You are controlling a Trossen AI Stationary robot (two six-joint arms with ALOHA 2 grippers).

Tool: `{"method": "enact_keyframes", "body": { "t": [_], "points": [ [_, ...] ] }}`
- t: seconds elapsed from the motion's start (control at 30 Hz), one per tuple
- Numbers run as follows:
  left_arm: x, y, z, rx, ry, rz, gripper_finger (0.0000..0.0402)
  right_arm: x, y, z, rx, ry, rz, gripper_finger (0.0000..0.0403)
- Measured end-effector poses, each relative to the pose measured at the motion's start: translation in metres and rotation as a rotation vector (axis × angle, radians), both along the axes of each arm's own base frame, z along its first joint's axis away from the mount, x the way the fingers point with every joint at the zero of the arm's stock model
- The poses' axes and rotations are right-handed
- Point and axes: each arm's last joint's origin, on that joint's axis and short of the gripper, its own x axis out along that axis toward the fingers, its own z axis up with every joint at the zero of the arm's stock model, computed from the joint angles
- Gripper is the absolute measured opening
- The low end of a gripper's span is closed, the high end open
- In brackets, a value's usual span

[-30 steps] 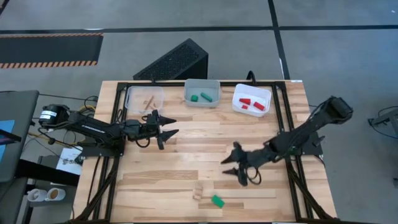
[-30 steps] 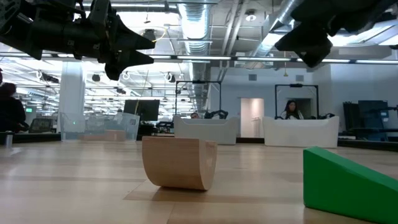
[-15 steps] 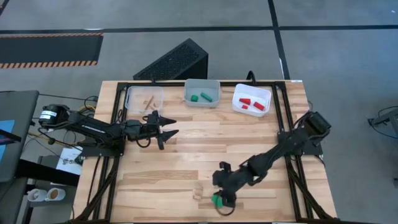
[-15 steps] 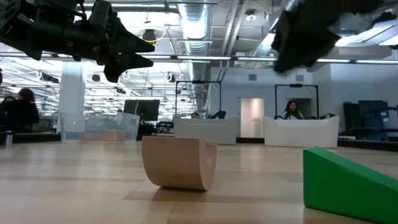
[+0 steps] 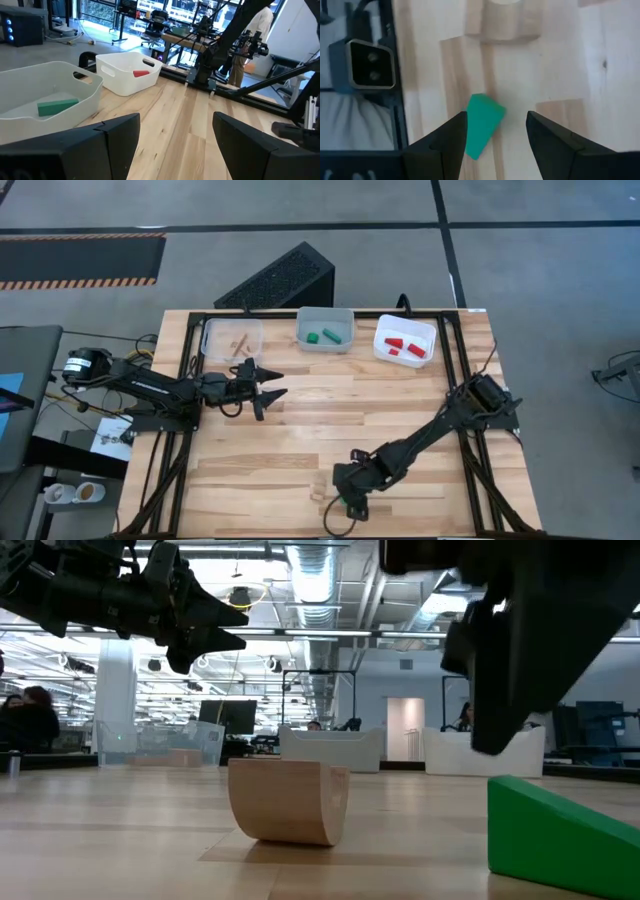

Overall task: Sort & place blocks by color
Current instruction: Put the green block into the gray bin

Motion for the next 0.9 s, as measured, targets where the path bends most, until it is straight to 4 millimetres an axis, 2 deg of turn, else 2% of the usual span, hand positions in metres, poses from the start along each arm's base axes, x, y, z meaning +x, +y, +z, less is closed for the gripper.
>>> {"method": "enact_keyframes", "body": {
  "t": [0.27,0.43,0.6,0.77,0.9],
  "points": [
    [0.0,0.0,-0.001,0.0,0.011,-0.001,0.0236,0.006,-0.013,-0.004,-0.006,0.034,-0.044,0.0224],
    [0.0,0.0,-0.004,-0.005,0.035,-0.001,0.0236,0.006,-0.014,-0.005,-0.015,0.034,-0.047,0.0224],
    [0.0,-0.001,-0.005,-0.069,0.042,-0.044,0.0236,0.006,-0.014,-0.004,-0.014,0.032,-0.131,0.0224],
    [0.0,-0.005,-0.005,-0.115,0.035,-0.103,0.0236,0.004,-0.006,-0.003,-0.009,0.003,-0.187,0.0224],
    [-0.001,-0.015,-0.007,-0.132,0.051,-0.149,0.0236,-0.003,0.006,-0.003,0.006,-0.008,-0.225,0.0218]
  ]
}}
